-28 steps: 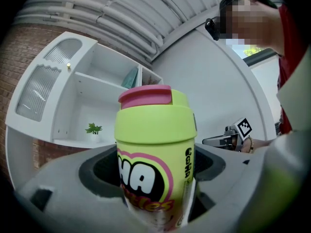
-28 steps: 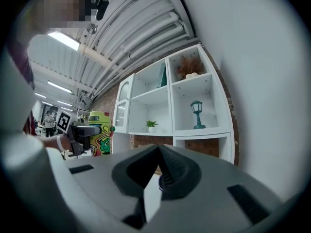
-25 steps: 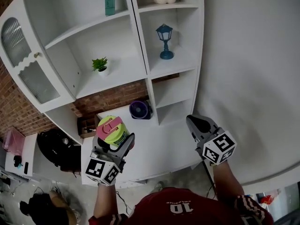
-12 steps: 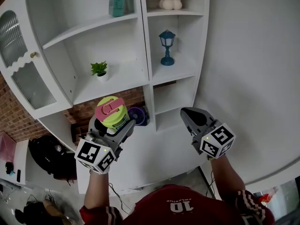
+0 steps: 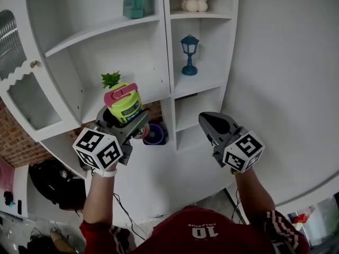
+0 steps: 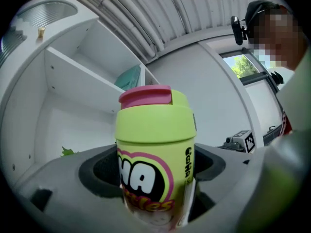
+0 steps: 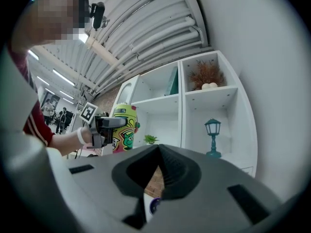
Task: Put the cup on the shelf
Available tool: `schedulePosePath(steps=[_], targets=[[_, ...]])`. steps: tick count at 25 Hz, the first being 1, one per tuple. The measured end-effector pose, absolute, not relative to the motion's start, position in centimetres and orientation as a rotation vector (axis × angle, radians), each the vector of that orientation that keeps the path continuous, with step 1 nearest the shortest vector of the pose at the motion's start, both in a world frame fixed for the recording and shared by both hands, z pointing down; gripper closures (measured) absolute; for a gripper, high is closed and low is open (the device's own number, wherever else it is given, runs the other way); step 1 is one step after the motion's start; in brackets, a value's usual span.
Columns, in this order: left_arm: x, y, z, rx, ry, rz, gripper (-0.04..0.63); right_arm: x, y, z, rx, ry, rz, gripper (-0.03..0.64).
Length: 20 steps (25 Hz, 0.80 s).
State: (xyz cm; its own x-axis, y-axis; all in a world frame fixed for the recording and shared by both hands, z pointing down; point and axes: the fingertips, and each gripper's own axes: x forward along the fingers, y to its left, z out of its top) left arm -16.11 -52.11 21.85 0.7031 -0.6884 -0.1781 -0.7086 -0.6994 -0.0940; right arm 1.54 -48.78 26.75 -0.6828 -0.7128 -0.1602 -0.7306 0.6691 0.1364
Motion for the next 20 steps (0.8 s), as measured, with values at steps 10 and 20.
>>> schedulePosePath(steps=[10, 20], targets=[[-17.1, -59.5, 21.3, -2.796, 1.098, 0.117, 0.187, -1.7, -51.3, 25.9, -1.235, 2.741, 0.335, 0.612], [-17.9, -66.4, 20.6, -2.833, 1.123, 0.136, 0.187, -1.1, -53.7, 28.3, -1.351, 2.651, 0.219, 0.612]])
